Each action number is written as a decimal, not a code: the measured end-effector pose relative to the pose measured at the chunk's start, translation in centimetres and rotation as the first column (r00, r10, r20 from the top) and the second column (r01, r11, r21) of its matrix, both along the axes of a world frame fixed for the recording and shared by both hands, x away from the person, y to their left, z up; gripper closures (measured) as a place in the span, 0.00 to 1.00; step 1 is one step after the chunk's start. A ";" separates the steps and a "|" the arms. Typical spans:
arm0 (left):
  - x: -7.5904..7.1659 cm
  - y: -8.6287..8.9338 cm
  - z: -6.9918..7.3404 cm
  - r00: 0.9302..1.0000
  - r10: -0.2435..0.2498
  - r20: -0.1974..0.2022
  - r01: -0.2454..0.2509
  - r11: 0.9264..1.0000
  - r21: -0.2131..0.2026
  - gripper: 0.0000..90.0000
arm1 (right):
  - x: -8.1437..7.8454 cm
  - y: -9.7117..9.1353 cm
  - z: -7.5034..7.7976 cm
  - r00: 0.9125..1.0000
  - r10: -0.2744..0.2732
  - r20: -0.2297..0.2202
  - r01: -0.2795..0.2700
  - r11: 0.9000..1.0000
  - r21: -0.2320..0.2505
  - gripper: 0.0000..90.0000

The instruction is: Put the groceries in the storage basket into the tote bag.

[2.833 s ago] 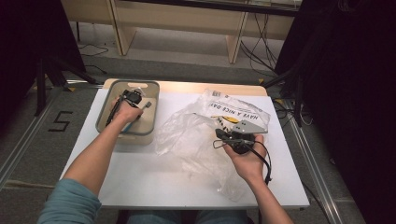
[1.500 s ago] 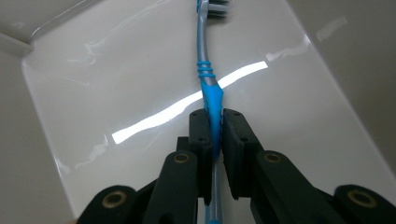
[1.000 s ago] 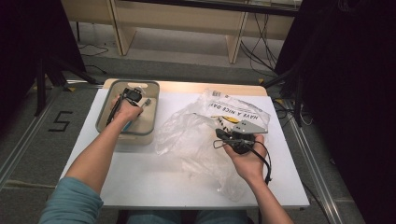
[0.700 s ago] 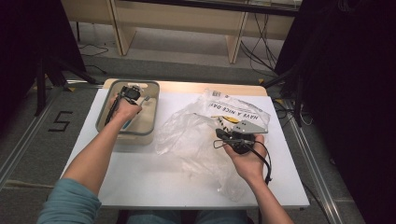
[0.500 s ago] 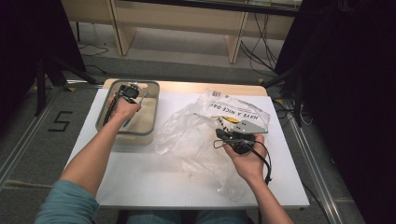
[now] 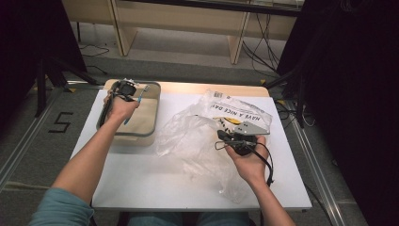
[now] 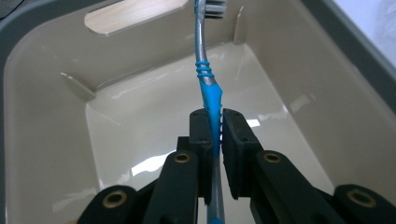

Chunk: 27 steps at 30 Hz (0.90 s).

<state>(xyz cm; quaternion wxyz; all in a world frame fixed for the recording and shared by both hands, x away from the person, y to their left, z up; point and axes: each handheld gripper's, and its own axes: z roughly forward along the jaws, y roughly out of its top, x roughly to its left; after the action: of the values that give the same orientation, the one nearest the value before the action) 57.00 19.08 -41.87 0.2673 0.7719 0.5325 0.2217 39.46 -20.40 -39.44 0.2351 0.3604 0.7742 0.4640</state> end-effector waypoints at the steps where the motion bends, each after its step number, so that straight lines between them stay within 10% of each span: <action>1: -0.1 0.0 0.1 1.000 -0.001 0.007 0.001 1.000 -0.008 0.92 | 0.0 0.0 0.0 1.000 0.002 0.000 -0.002 1.000 -0.003 1.00; 27: -3.9 -0.5 3.1 0.985 -0.089 0.151 0.106 0.989 -0.106 0.92 | 0.0 0.0 -0.1 1.000 0.000 -0.001 0.000 1.000 -0.014 1.00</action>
<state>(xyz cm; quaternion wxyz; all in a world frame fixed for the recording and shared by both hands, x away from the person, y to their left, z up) 53.15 18.60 -38.78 0.3596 0.7623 0.4849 0.2332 39.48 -20.39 -39.55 0.2375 0.3587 0.7777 0.4584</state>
